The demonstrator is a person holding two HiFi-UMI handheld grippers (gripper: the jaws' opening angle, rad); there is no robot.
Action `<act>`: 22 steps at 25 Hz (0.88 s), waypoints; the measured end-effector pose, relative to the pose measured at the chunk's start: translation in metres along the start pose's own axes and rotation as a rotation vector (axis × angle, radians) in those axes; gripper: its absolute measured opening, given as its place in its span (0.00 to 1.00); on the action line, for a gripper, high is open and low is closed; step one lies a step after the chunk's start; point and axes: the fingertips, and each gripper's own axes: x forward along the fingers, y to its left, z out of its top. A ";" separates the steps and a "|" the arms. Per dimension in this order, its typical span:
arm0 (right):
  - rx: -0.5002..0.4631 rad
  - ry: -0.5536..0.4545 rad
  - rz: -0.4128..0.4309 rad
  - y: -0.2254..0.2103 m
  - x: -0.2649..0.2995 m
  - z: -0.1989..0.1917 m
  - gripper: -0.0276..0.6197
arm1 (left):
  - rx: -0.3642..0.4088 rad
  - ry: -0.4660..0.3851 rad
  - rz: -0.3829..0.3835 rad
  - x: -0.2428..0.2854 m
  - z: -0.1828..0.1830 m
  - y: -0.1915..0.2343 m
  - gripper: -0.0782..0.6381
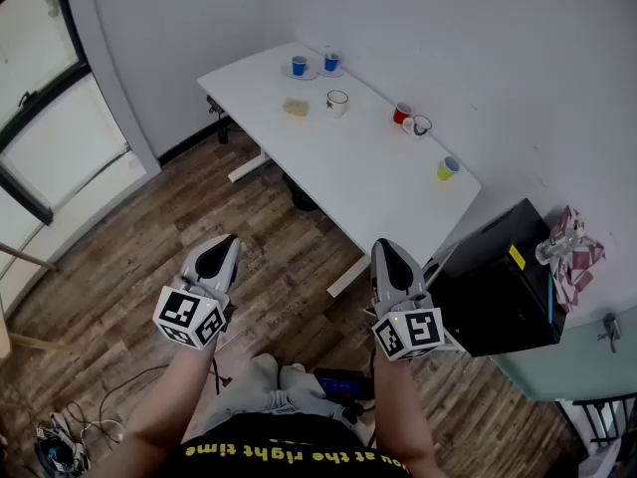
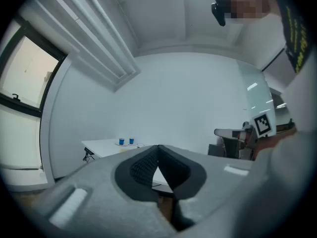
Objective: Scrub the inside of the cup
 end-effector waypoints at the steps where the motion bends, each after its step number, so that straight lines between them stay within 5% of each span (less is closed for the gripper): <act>1: -0.001 0.000 0.003 0.001 0.000 0.000 0.05 | 0.000 0.000 0.000 0.000 0.000 0.000 0.11; 22: -0.020 -0.008 0.004 0.021 0.024 0.002 0.05 | 0.009 -0.005 -0.027 0.002 0.006 0.023 0.11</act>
